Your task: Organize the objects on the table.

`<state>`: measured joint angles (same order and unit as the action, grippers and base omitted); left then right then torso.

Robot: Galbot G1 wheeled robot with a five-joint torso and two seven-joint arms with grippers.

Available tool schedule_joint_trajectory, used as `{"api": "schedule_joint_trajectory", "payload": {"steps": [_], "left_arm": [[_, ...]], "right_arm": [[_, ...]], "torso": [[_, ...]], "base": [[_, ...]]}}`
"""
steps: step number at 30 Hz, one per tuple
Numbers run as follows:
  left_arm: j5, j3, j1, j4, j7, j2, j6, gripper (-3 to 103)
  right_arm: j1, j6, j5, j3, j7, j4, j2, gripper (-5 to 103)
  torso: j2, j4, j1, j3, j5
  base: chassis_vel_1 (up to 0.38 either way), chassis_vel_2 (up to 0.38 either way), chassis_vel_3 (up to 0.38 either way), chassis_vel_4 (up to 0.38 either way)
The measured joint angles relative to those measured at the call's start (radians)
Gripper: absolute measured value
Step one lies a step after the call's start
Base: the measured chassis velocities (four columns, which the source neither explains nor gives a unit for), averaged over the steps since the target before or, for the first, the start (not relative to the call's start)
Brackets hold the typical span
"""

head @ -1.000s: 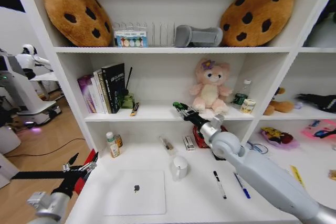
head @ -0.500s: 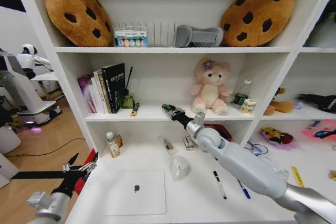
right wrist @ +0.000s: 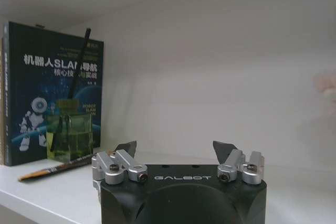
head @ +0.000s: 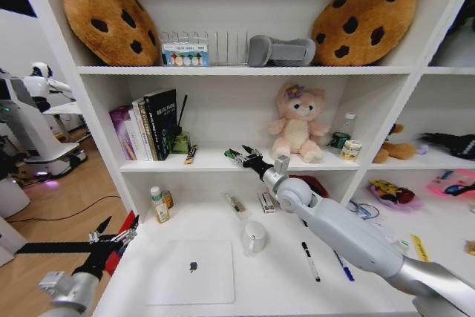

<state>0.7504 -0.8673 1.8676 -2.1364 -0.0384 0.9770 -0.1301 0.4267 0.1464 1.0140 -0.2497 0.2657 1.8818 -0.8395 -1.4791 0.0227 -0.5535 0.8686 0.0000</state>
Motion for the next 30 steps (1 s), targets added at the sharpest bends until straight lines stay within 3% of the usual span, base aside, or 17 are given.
{"api": "schedule_joint_trajectory", "payload": {"steps": [3,5,6,8,11,14,17,20,21,23,24,27,30], "left_arm": [[0.000,0.000,0.000,0.000,0.000,0.000,0.000,100],[0.000,0.000,0.000,0.000,0.000,0.000,0.000,100],[0.000,0.000,0.000,0.000,0.000,0.000,0.000,100],[0.000,0.000,0.000,0.000,0.000,0.000,0.000,100],[0.000,0.000,0.000,0.000,0.000,0.000,0.000,100],[0.000,0.000,0.000,0.000,0.000,0.000,0.000,100],[0.000,0.000,0.000,0.000,0.000,0.000,0.000,100],[0.000,0.000,0.000,0.000,0.000,0.000,0.000,100],[0.000,0.000,0.000,0.000,0.000,0.000,0.000,100],[0.000,0.000,0.000,0.000,0.000,0.000,0.000,100],[0.000,0.000,0.000,0.000,0.000,0.000,0.000,100],[0.000,0.000,0.000,0.000,0.000,0.000,0.000,100],[0.000,0.000,0.000,0.000,0.000,0.000,0.000,100]], "right_arm": [[0.064,0.017,0.025,0.091,0.032,0.119,0.039,95],[0.106,0.023,0.030,0.147,0.040,0.175,0.062,99],[0.106,0.023,0.030,0.147,0.040,0.175,0.062,99],[0.227,0.027,0.024,0.268,0.044,0.281,0.123,100],[0.350,0.024,0.010,0.362,0.045,0.363,0.173,100],[0.447,0.023,0.002,0.422,0.053,0.418,0.188,100],[0.512,0.023,-0.010,0.481,0.067,0.452,0.183,100],[0.697,0.019,-0.044,0.684,0.070,0.507,0.173,100],[0.697,0.019,-0.044,0.684,0.070,0.507,0.173,100],[0.890,0.001,-0.086,0.837,0.045,0.553,0.150,100],[0.890,0.001,-0.086,0.837,0.045,0.553,0.150,100],[1.074,-0.025,-0.163,0.974,0.023,0.607,0.075,100],[1.166,-0.048,-0.232,1.034,0.014,0.612,0.011,100]], "torso": [[0.000,0.0000,0.000,0.000,0.0001],[0.000,0.0000,0.000,0.000,0.0000],[0.000,0.0000,0.000,0.000,0.0000],[0.000,0.0001,0.000,0.000,0.0001],[0.000,0.0006,0.000,0.000,-0.0001],[0.000,0.0007,0.000,0.000,0.0002],[0.000,-0.0001,0.000,0.000,0.0000],[0.000,-0.0003,0.000,0.000,-0.0005],[0.000,-0.0003,0.000,0.000,-0.0005],[0.000,0.0005,0.000,0.000,0.0003],[0.000,0.0005,0.000,0.000,0.0003],[0.000,0.0003,0.000,0.000,-0.0002],[0.000,0.0001,0.000,0.000,0.0002]], "base": [[0.000,0.000,0.000,0.000],[0.000,0.000,0.000,0.000],[0.000,0.000,0.000,0.000],[0.000,0.000,0.000,0.000],[0.000,0.000,0.000,0.000],[0.000,0.000,0.000,0.000],[0.000,0.000,0.000,0.000],[0.000,0.000,0.000,0.000],[0.000,0.000,0.000,0.000],[0.000,0.000,0.000,0.000],[0.000,0.000,0.000,0.000],[0.000,0.000,0.000,0.000],[0.000,0.000,0.000,0.000]]}}
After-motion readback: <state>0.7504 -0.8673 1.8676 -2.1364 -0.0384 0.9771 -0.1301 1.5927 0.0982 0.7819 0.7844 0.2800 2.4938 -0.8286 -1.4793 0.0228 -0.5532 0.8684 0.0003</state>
